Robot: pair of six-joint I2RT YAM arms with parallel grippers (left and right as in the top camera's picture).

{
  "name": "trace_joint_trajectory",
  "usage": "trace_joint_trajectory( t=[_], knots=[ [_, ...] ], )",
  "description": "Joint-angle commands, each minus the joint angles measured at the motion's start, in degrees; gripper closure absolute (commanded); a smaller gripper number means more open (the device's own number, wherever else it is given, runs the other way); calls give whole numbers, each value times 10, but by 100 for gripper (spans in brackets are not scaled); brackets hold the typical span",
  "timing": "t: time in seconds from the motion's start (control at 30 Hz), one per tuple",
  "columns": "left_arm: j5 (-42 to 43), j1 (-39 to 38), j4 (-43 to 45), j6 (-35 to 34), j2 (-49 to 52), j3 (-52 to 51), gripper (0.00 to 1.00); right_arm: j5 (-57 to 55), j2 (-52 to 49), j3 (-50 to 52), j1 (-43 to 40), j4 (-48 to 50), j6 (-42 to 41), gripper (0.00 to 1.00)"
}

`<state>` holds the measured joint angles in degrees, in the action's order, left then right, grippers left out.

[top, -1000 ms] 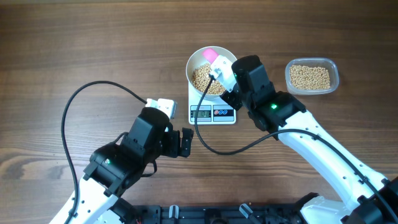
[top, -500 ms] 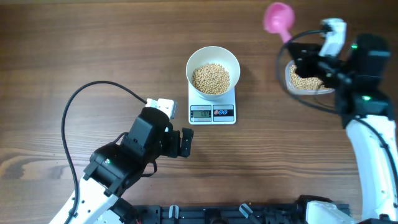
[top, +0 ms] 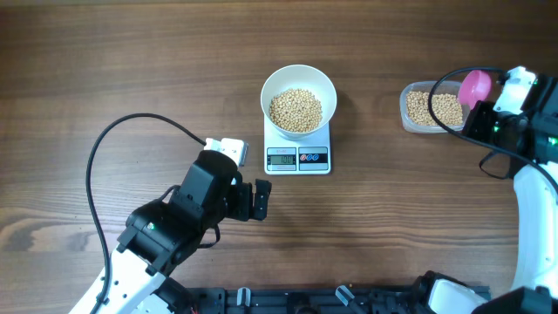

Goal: Scoop item into bowl and weigh 150g on scale
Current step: 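Move the empty scoop back over the soybean tub with the right gripper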

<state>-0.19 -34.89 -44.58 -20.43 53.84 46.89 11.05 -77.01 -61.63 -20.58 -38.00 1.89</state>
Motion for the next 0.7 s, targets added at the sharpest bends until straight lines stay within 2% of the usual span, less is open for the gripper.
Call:
trace_joint_trajectory(
  t=[0.0,0.13,0.5,0.67],
  knots=[
    [-10,-2,2,7,2,8,0,-20,-54,-5,0,-25,31,96],
    [-10,-2,2,7,2,8,0,12,-91,-5,2,-33,59,96],
    [-10,-2,2,7,2,8,0,15,-101,-5,2,-29,57,96],
    [-10,-2,2,7,2,8,0,67,-116,-5,7,-34,62,96]
  ],
)
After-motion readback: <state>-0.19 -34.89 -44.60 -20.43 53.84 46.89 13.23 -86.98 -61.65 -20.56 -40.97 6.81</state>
